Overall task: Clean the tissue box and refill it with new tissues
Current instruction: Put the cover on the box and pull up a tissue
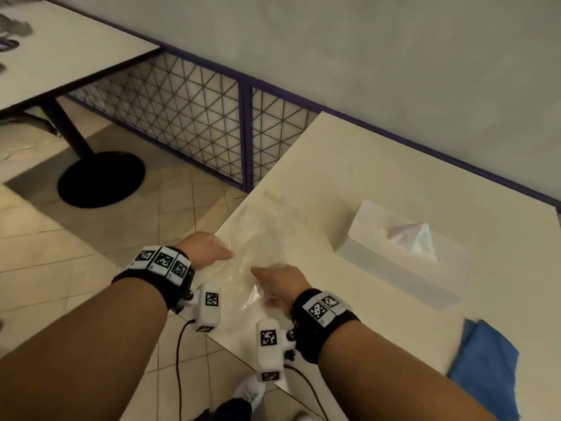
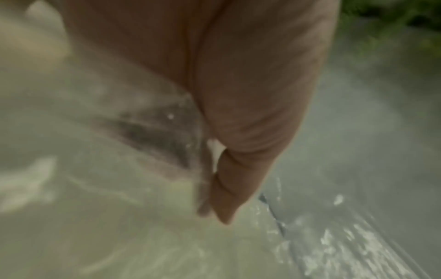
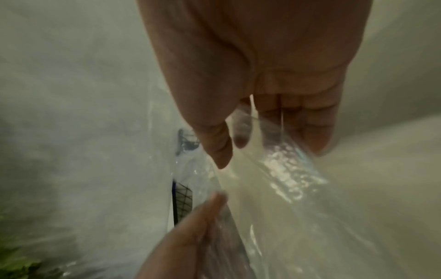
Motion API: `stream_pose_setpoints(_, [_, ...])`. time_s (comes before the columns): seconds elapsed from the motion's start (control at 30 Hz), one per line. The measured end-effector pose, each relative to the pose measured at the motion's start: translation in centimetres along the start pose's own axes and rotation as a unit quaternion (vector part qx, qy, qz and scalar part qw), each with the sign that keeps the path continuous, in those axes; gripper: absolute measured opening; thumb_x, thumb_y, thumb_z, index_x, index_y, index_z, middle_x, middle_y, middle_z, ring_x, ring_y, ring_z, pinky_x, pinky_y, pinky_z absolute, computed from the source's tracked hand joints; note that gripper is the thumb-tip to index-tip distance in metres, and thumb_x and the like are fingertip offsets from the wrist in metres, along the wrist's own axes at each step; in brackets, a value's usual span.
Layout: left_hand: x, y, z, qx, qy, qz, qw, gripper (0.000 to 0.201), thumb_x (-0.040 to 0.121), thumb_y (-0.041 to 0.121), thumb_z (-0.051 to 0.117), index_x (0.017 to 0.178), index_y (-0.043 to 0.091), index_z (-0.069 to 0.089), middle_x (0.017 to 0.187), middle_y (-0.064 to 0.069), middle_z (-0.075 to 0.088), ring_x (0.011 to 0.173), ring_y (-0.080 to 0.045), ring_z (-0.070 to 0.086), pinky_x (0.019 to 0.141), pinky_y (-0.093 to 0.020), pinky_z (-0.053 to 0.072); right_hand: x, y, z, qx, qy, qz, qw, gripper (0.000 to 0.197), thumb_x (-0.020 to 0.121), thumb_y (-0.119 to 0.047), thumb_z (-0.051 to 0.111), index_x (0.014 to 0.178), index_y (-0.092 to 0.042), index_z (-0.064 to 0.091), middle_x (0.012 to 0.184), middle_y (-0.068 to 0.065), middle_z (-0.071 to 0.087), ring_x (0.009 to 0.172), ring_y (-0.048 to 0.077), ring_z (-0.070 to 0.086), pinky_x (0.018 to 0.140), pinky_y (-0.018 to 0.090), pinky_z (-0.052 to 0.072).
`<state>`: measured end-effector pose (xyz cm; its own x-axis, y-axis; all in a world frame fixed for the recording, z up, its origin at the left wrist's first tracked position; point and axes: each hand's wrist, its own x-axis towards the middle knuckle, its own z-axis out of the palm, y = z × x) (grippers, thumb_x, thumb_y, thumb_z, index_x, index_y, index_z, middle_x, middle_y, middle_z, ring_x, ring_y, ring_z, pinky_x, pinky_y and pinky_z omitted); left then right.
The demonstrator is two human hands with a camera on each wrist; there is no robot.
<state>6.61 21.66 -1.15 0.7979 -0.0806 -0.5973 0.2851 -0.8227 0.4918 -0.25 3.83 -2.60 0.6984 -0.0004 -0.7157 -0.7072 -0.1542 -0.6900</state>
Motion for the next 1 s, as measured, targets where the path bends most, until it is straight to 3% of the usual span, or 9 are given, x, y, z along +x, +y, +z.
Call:
stream_pose_setpoints(0.07, [-0.8,0.4,0.3,-0.148,0.005,0.008,0.989,0.027,0.082,0.037,0.069,0.097,0.014,0.066,0.090,-0.004,0.067,0.074,-0.016,0.060,0.064,-0.027,0.048,-0.6,-0.6,-1.9,0.051,-0.012,-0.028,0.998,0.016,0.077,-0.023,0.072,0.071,-0.015,0.059,0.075,0.006,0.061,0.073,0.023,0.058,0.069,0.036,0.050])
stream_pose_setpoints(0.2, [-2.9,4.5,1.1,-0.351,-0.072,0.078,0.930,0.033,0.089,0.029,0.063,0.118,0.015,0.055,0.106,-0.008,0.070,0.089,-0.028,0.071,0.083,-0.046,0.056,-3.5,-1.8,-7.1,0.184,-0.042,-0.089,0.978,0.014,0.082,-0.006,0.067,0.087,-0.011,0.055,0.089,0.012,0.072,0.083,0.027,0.068,0.076,0.040,0.053])
stream_pose_setpoints(0.47, [-6.2,14.8,4.5,-0.313,-0.169,0.210,0.911,0.023,0.097,0.024,0.047,0.116,0.015,0.058,0.093,-0.016,0.074,0.077,-0.036,0.070,0.070,-0.040,0.052,-9.7,-0.5,-18.0,0.173,0.106,-0.181,0.963,0.024,0.087,-0.030,0.066,0.105,-0.015,0.063,0.076,0.005,0.071,0.068,0.021,0.065,0.063,0.034,0.051])
stream_pose_setpoints(0.6, [-6.5,17.6,7.4,-0.312,-0.197,0.245,0.896,0.026,0.097,0.010,0.044,0.117,0.019,0.059,0.088,-0.019,0.073,0.066,-0.028,0.068,0.078,-0.045,0.050,-13.1,2.3,-21.0,0.167,0.167,-0.210,0.949,0.031,0.090,-0.015,0.053,0.119,-0.022,0.062,0.075,0.010,0.072,0.067,0.024,0.059,0.062,0.032,0.042])
stream_pose_setpoints(0.7, [-6.7,19.1,9.7,-0.371,-0.256,0.229,0.862,0.034,0.096,0.004,0.046,0.115,0.028,0.061,0.082,-0.021,0.071,0.058,-0.023,0.064,0.059,-0.031,0.054,-14.9,4.6,-22.4,0.254,0.181,-0.224,0.923,0.044,0.091,-0.001,0.046,0.121,-0.032,0.059,0.073,0.018,0.070,0.052,0.021,0.055,0.052,0.029,0.042])
stream_pose_setpoints(0.77, [-6.9,19.9,11.1,-0.401,-0.285,0.201,0.847,0.034,0.095,0.000,0.044,0.105,0.025,0.065,0.078,-0.019,0.071,0.052,-0.019,0.062,0.044,-0.021,0.049,-15.8,5.6,-22.6,0.305,0.186,-0.229,0.905,0.031,0.090,-0.002,0.051,0.110,-0.023,0.064,0.068,0.014,0.070,0.049,0.019,0.053,0.048,0.025,0.041])
stream_pose_setpoints(0.83, [-6.9,20.4,12.3,-0.408,-0.290,0.181,0.846,0.040,0.094,-0.005,0.040,0.085,0.020,0.070,0.069,-0.011,0.071,0.049,-0.015,0.061,0.043,-0.019,0.046,-16.4,6.2,-22.6,0.348,0.190,-0.234,0.888,0.024,0.074,-0.019,0.075,0.096,-0.013,0.068,0.072,0.013,0.068,0.060,0.025,0.052,0.057,0.031,0.040])
stream_pose_setpoints(0.9, [-7.1,20.8,13.3,-0.413,-0.291,0.168,0.846,0.047,0.094,-0.006,0.039,0.065,0.017,0.068,0.065,-0.007,0.069,0.047,-0.014,0.057,0.043,-0.019,0.045,-16.7,7.2,-22.9,0.363,0.177,-0.223,0.887,0.062,0.051,-0.032,0.088,0.102,-0.004,0.067,0.091,0.022,0.064,0.080,0.033,0.056,0.076,0.046,0.045])
stream_pose_setpoints(1.0, [-7.2,21.4,14.0,-0.417,-0.332,0.152,0.832,0.035,0.093,0.007,0.043,0.073,0.011,0.072,0.090,-0.017,0.072,0.075,-0.031,0.057,0.059,-0.032,0.052,-17.5,8.5,-23.2,0.348,0.177,-0.211,0.896,0.049,0.056,-0.016,0.078,0.101,0.002,0.068,0.109,0.035,0.058,0.096,0.041,0.052,0.098,0.063,0.039])
